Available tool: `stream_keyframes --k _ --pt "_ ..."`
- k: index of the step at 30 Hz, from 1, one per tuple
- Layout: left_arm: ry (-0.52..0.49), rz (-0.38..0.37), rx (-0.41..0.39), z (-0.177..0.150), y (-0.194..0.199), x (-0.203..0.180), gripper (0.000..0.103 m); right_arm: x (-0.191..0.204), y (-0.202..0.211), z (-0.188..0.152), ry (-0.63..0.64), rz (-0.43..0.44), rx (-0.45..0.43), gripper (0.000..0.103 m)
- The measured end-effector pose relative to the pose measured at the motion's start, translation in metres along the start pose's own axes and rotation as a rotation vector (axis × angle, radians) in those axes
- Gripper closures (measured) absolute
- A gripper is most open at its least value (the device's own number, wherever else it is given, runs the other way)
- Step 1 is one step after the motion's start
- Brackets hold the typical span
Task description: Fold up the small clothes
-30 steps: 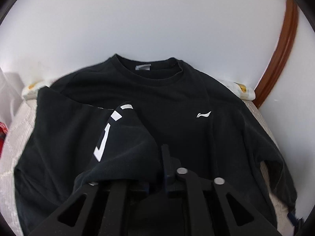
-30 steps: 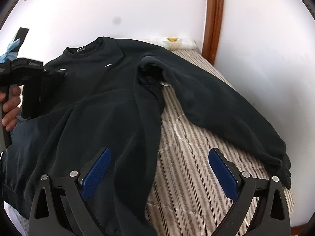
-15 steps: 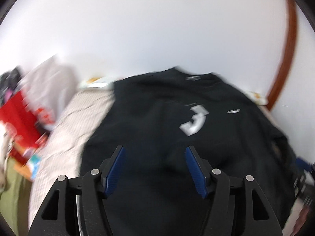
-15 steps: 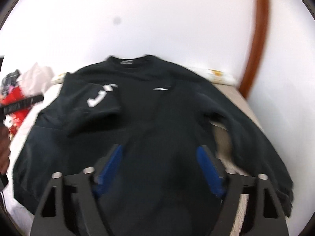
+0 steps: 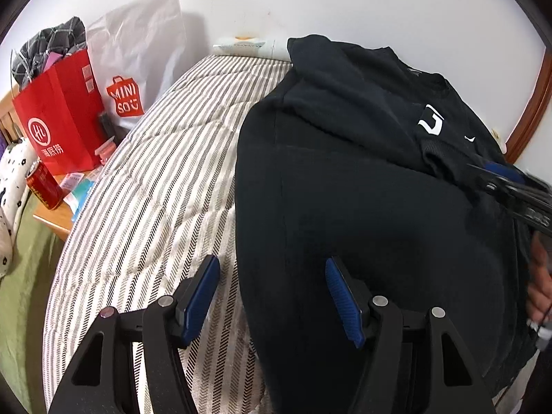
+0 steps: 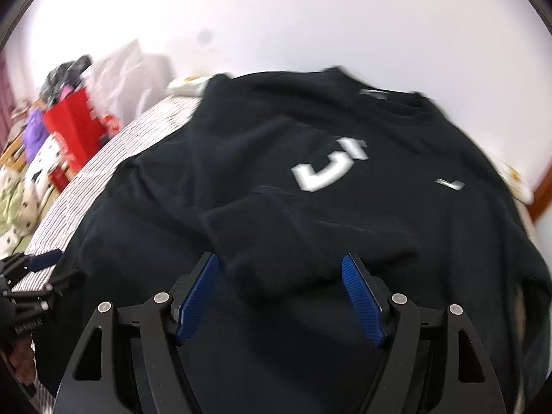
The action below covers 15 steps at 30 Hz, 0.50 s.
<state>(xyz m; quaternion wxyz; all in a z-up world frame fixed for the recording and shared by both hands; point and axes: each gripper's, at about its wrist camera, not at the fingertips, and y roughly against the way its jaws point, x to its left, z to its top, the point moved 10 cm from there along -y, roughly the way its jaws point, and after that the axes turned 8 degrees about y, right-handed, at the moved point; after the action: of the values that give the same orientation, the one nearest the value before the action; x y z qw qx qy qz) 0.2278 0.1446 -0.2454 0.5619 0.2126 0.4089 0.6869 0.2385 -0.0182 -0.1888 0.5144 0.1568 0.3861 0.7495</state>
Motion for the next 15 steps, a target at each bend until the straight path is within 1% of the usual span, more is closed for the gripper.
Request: stream_keyframes --k 2,6,7,8,9,10,11,12,13,15 --pt "-0.012 0.013 -0.006 0.000 -0.002 0.002 0.034 0.008 -0.014 0.004 0.041 -0.037 0.016 0.030" --pt "-0.017 0.019 -0.024 0.000 -0.002 0.000 0.031 0.012 -0.042 0.004 0.089 -0.090 0.051 0.030" --pt "-0.016 0.020 -0.029 0.001 -0.002 0.000 0.029 0.012 -0.049 0.003 0.103 -0.093 0.059 0.037" --pt "-0.020 0.026 -0.037 0.001 -0.002 0.000 0.028 0.009 -0.050 0.003 0.107 -0.104 0.057 0.048" --pt "-0.027 0.033 -0.037 0.000 -0.003 -0.001 0.028 0.006 -0.049 0.004 0.108 -0.112 0.049 0.055" --pt "-0.028 0.034 -0.037 0.001 -0.003 -0.001 0.028 0.003 -0.046 0.005 0.111 -0.109 0.045 0.070" --pt "-0.024 0.032 -0.036 0.001 -0.003 -0.001 0.027 0.000 -0.040 0.007 0.100 -0.080 0.035 0.080" --pt "-0.024 0.028 -0.036 0.001 -0.003 -0.001 0.027 -0.007 -0.031 0.009 0.070 -0.046 0.013 0.080" --pt "-0.024 0.025 -0.034 0.001 -0.003 -0.001 0.025 -0.014 -0.025 0.011 0.043 -0.034 -0.007 0.081" --pt "-0.027 0.028 -0.034 0.001 -0.003 -0.001 0.025 -0.040 -0.012 0.011 -0.021 -0.031 -0.022 0.081"
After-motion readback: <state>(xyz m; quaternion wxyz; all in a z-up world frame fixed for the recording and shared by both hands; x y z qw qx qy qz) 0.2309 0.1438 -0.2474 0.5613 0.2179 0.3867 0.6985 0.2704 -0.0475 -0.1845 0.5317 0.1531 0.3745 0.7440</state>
